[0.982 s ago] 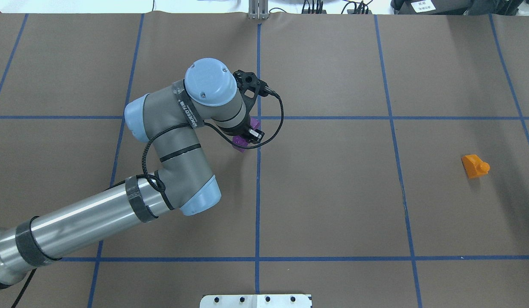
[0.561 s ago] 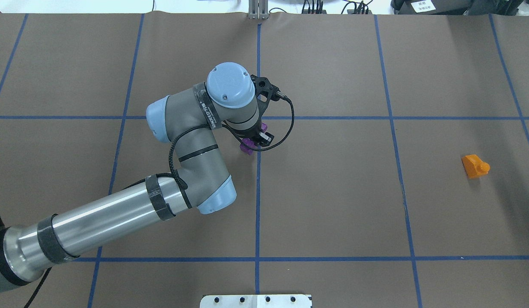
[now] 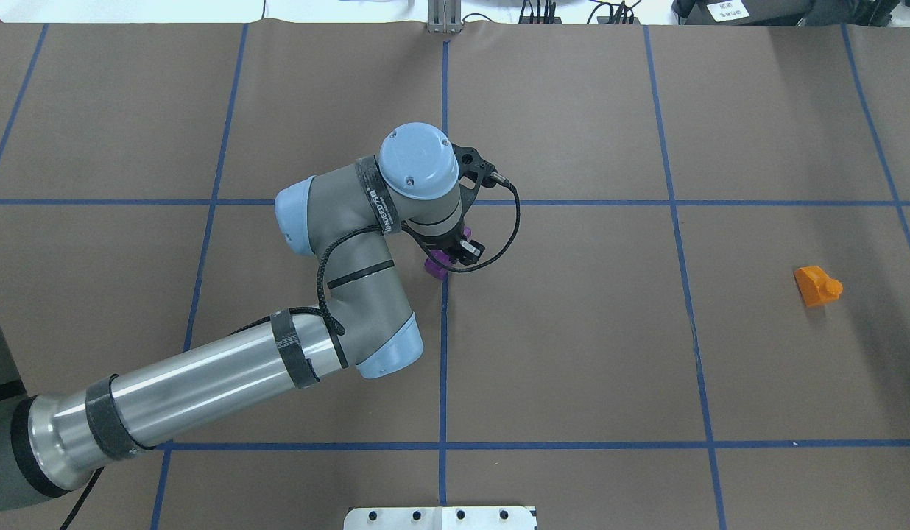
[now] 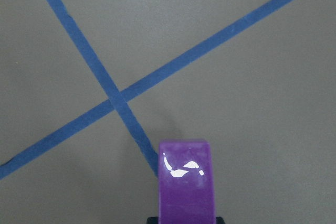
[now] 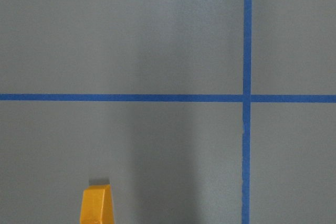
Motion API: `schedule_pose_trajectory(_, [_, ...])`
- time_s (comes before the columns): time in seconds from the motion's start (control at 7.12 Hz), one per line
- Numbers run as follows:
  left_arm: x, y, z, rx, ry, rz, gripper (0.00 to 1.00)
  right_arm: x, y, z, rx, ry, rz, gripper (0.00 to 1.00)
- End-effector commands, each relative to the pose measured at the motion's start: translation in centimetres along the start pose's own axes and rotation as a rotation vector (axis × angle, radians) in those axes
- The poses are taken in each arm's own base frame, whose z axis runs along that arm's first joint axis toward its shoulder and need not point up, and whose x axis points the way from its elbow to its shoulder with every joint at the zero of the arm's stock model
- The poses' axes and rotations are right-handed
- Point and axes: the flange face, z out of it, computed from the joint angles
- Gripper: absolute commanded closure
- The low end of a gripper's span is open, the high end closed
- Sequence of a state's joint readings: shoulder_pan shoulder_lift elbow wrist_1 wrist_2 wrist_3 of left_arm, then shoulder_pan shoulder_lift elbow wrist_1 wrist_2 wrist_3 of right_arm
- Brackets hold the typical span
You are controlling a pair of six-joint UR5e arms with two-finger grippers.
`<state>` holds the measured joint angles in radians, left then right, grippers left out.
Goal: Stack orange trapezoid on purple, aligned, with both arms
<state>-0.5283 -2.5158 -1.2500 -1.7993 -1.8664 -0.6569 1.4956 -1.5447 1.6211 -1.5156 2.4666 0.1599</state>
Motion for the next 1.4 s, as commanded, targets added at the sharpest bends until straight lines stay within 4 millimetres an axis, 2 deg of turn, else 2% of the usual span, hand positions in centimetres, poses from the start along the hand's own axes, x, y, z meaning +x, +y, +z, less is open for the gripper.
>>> schedule_pose_trajectory(0.0, [1.2, 0.1, 0.0, 0.044, -0.010, 0.008, 0.00, 0.0, 0.0, 0.0, 0.000, 0.000, 0.001, 0.00])
schedule_pose_trajectory(0.14, [1.0, -1.0, -1.4, 0.060, -0.005, 0.002, 0.00, -0.3, -0.2, -0.2, 0.006, 0.001, -0.008, 0.00])
schedule_pose_trajectory(0.28, [0.1, -3.4, -4.1, 0.080, 0.009, -0.018, 0.00, -1.2, -0.7, -0.8, 0.018, -0.002, -0.013, 0.00])
schedule_pose_trajectory(0.42, [-2.7, -4.9, -7.1, 0.033, 0.033, -0.065, 0.00, -3.6, -0.9, -0.9, 0.049, -0.007, 0.008, 0.00])
schedule_pose_trajectory(0.56, [-4.1, -5.4, -11.1, 0.022, 0.025, -0.098, 0.00, -5.9, -0.7, -0.4, 0.115, -0.026, 0.035, 0.00])
schedule_pose_trajectory(0.7, [-4.7, -5.1, -14.1, 0.009, 0.000, -0.116, 0.00, -8.2, 1.5, 2.1, 0.150, -0.038, 0.028, 0.00])
schedule_pose_trajectory(0.84, [-4.8, -4.8, -16.4, 0.017, -0.006, -0.124, 0.00, -9.4, 3.4, 3.8, 0.153, -0.024, 0.033, 0.00])
schedule_pose_trajectory(0.98, [-5.6, -4.6, -17.0, 0.018, -0.015, -0.131, 0.00, -10.2, 4.7, 4.4, 0.143, -0.012, 0.019, 0.00])
schedule_pose_trajectory(1.12, [-5.9, -4.1, -16.9, 0.018, -0.015, -0.131, 0.00, -11.8, 5.4, 6.5, 0.125, 0.022, -0.021, 0.00])
schedule_pose_trajectory(1.26, [-6.0, -3.7, -17.1, 0.021, -0.012, -0.129, 0.00, -12.6, 6.4, 9.2, 0.106, 0.077, -0.053, 0.00])
